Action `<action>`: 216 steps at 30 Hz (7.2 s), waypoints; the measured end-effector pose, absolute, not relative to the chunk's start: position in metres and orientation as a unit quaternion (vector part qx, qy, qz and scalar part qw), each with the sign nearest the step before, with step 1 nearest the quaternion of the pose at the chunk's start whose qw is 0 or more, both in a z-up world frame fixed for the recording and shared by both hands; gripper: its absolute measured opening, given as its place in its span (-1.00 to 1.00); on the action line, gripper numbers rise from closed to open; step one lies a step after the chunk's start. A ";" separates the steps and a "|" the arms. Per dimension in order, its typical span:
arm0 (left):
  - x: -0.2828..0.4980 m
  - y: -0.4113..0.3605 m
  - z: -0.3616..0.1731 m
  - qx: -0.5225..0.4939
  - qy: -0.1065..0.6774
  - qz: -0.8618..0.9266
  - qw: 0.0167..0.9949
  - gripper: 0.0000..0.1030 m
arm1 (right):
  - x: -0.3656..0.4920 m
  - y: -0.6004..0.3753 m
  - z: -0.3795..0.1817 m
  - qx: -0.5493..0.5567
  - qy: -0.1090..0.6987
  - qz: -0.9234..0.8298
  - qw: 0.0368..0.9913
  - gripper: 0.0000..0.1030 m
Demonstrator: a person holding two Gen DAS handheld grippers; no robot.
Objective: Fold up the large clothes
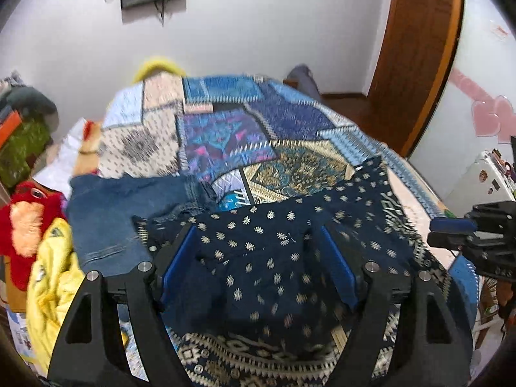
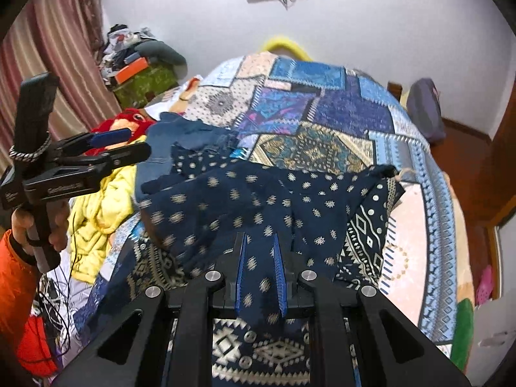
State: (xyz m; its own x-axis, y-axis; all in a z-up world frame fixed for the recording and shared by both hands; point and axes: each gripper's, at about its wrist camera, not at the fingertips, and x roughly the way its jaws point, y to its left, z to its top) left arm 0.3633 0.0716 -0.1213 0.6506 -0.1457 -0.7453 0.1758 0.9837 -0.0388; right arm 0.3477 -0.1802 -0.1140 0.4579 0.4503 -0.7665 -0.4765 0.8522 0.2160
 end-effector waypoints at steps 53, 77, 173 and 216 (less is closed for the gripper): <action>0.265 0.126 -0.224 -0.008 0.479 -0.025 0.878 0.73 | 0.329 -0.269 -0.227 -0.116 0.499 0.087 0.854 1.00; 0.430 0.237 -0.270 -0.215 0.508 -0.045 0.833 0.62 | 0.479 -0.257 -0.244 0.118 0.521 0.180 0.826 0.79; 0.160 0.185 -0.292 -0.248 0.558 -0.055 0.790 0.47 | 0.276 -0.259 -0.226 0.023 0.525 0.225 0.821 0.73; 0.434 0.213 -0.110 -0.163 0.340 0.031 0.926 -0.85 | 0.548 -0.178 -0.117 0.027 0.364 0.188 0.912 -0.85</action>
State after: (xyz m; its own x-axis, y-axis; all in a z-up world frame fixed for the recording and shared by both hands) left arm 0.4337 0.2127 -0.1097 0.7668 -0.0541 -0.6396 -0.1679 0.9448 -0.2813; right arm 0.5484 -0.1781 -0.1172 0.6644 0.3633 -0.6532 -0.3237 0.9276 0.1867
